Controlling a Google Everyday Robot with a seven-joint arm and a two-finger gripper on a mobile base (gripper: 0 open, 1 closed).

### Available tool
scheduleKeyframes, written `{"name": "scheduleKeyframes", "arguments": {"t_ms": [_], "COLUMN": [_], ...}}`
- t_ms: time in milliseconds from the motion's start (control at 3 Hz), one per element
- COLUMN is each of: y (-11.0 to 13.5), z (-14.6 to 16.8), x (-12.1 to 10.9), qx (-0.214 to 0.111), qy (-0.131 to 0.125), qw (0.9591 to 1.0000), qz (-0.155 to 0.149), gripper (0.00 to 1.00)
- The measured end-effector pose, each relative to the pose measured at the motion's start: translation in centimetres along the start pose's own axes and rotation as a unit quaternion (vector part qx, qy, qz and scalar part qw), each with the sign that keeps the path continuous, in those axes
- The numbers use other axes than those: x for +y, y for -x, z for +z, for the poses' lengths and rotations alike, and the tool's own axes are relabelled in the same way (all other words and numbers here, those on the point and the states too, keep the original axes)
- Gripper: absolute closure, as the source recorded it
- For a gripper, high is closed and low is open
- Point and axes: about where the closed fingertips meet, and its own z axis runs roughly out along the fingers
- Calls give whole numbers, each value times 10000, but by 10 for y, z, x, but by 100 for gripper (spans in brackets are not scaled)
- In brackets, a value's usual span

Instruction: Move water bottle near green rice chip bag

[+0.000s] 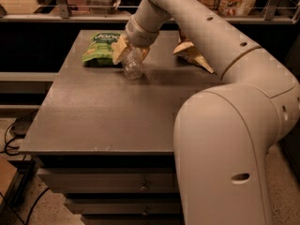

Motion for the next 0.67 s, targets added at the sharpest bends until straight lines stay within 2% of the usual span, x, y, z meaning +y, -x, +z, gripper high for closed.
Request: {"name": "scheduleKeyframes", "arguments": {"t_ms": [333, 667], "y": [0, 0], "z": [2, 3], "x": [0, 0], "qx": [11, 12], "qy": [12, 13], "qw": [10000, 10000], "qz": [3, 3], "gripper": [0, 0]}}
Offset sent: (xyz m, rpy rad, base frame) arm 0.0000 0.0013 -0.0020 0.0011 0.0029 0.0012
